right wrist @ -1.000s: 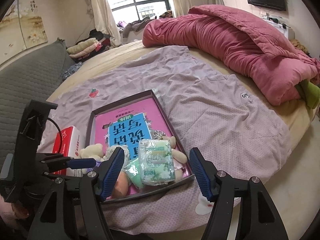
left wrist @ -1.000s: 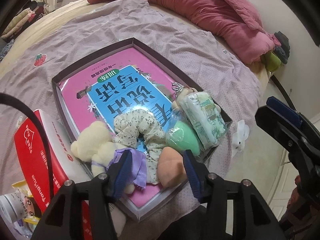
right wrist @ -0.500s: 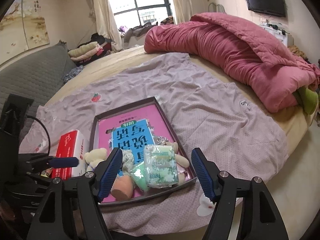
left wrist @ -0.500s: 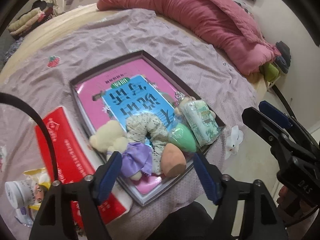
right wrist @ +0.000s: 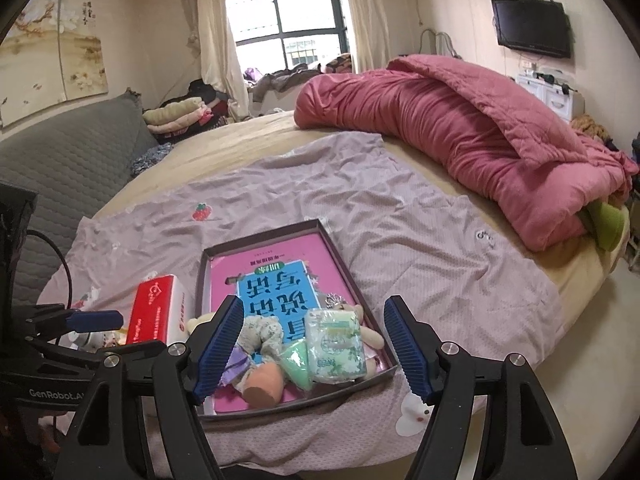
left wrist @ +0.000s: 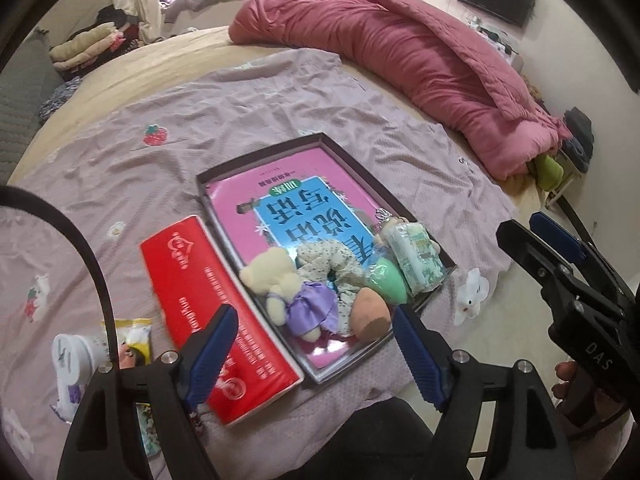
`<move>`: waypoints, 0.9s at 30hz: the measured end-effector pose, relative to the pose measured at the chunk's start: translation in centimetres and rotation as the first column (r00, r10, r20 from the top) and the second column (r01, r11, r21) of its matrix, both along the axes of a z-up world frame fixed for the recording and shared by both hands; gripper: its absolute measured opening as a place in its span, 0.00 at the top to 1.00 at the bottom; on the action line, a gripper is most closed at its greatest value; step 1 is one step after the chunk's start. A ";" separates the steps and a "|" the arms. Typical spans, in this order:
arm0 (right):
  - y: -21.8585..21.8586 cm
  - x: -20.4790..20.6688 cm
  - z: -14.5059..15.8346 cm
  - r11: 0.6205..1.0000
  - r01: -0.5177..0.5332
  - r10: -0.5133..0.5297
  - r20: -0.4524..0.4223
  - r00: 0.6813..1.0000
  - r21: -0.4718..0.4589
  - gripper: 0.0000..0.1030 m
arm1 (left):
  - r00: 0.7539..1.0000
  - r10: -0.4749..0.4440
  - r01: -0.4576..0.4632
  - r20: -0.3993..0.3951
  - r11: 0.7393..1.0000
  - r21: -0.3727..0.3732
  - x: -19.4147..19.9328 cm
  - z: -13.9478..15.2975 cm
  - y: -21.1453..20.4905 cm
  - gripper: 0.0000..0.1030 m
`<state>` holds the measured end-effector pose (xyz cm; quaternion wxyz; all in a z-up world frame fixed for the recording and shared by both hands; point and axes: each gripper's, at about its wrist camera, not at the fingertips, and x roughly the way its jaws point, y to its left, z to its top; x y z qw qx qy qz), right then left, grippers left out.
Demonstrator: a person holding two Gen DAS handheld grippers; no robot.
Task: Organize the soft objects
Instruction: 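Move both tools back toward the remaining items beside the tissue box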
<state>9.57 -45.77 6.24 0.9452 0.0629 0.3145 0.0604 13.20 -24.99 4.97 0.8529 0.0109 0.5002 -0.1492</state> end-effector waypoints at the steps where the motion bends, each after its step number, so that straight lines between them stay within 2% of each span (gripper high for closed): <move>1: 0.2 -0.2 0.3 1.000 -0.002 0.002 0.008 1.000 -0.003 0.28 | 1.000 0.006 -0.006 0.006 1.000 -0.002 -0.2 0.3 0.3 0.23; 7: 1.8 -1.4 2.3 0.998 -0.018 0.023 0.073 0.997 -0.059 0.28 | 0.998 0.036 -0.036 0.045 0.999 -0.010 -1.2 2.0 1.8 0.23; 14: 4.1 -2.2 4.8 0.996 -0.053 0.063 0.130 0.989 -0.078 0.27 | 0.995 0.065 -0.063 0.079 0.998 -0.020 -2.4 3.8 4.3 0.23; 27: 9.2 -3.3 7.3 0.985 -0.135 0.151 0.167 0.974 -0.107 0.27 | 0.984 0.142 -0.138 0.112 0.990 -0.039 -4.4 5.4 9.9 0.23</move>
